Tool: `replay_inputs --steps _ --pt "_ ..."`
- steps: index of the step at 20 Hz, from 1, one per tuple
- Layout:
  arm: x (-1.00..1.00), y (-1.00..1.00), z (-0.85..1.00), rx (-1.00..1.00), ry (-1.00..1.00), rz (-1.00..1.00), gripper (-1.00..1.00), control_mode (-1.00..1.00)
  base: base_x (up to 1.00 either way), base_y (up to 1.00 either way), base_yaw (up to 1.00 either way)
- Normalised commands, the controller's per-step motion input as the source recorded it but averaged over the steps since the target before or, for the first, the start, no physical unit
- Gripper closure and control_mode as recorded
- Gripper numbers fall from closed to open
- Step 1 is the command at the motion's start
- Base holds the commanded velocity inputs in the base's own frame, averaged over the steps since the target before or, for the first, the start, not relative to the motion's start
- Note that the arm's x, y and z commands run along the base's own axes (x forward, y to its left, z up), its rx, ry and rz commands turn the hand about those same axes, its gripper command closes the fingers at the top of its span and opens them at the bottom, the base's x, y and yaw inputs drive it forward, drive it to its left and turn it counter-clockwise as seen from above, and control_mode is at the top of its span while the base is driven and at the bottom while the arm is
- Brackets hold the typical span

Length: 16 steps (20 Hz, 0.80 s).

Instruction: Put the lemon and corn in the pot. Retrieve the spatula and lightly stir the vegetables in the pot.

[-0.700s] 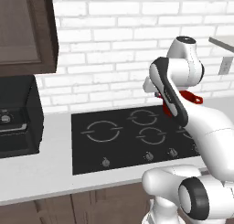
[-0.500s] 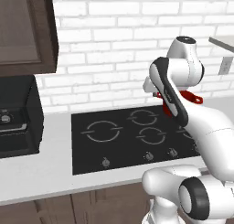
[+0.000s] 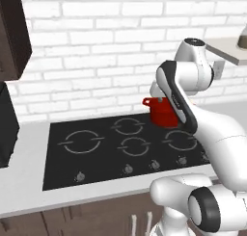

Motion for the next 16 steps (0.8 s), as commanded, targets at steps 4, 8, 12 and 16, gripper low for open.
replay_inputs --steps 4,8,12,16 --pt "0.0 0.0 0.0 0.0 0.0 0.0 -1.0 1.0 0.06 -0.8 -0.07" --pt "0.0 0.0 0.0 0.0 0.0 0.0 -1.0 1.0 0.2 -0.72 -0.08" --pt "0.0 0.0 0.0 0.0 0.0 0.0 -1.0 1.0 0.26 -0.64 -0.06" --pt "0.0 0.0 0.0 0.0 0.0 0.0 -1.0 1.0 0.36 -0.56 0.0"
